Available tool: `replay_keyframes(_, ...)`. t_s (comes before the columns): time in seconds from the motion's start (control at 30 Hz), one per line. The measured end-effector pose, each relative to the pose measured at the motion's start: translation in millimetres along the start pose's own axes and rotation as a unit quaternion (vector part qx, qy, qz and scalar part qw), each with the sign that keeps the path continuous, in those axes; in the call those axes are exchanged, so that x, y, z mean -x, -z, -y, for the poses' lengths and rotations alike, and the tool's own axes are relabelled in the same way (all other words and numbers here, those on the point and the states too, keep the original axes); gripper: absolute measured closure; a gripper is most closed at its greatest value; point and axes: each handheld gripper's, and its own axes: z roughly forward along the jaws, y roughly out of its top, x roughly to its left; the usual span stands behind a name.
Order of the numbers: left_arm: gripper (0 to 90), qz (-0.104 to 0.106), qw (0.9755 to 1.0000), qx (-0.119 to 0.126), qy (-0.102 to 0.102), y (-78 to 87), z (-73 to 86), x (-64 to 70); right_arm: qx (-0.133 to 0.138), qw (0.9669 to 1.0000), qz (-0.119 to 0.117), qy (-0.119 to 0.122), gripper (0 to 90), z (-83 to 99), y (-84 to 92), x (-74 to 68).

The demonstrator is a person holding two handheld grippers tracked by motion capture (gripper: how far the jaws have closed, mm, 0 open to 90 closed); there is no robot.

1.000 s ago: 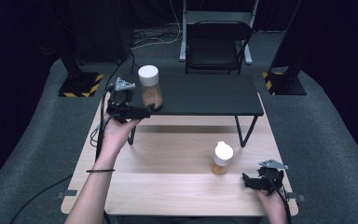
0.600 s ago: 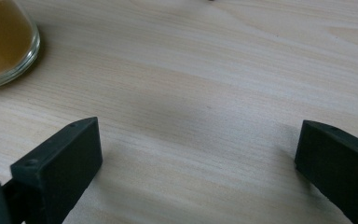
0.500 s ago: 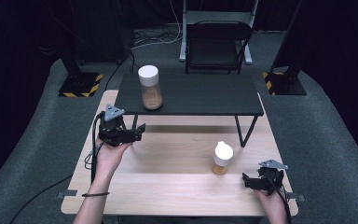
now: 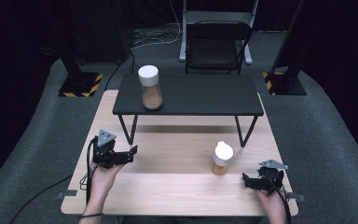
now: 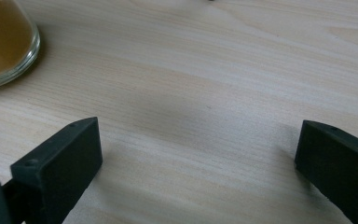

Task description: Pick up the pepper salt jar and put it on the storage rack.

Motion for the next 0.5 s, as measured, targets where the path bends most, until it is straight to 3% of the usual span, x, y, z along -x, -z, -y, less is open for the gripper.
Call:
replay_keyframes(0.27, 2.8, -0.008, 0.9994, -0.021, 0.025, -8.5, 41.1, -12.7, 0.000, 1.0000, 0.000, 0.000, 0.0, 0.0, 0.0, 0.0)
replay_keyframes(0.43, 3.3, -0.015, 0.9992, -0.023, 0.028, -12.6, 57.2, -16.2, 0.000, 1.0000, 0.000, 0.000, 0.0, 0.0, 0.0, -0.1)
replay_keyframes(0.5, 3.5, -0.026, 0.9991, -0.025, 0.021, -13.7, 60.7, -14.9, 0.000, 1.0000, 0.001, 0.000, 0.0, 0.0, 0.0, -0.3)
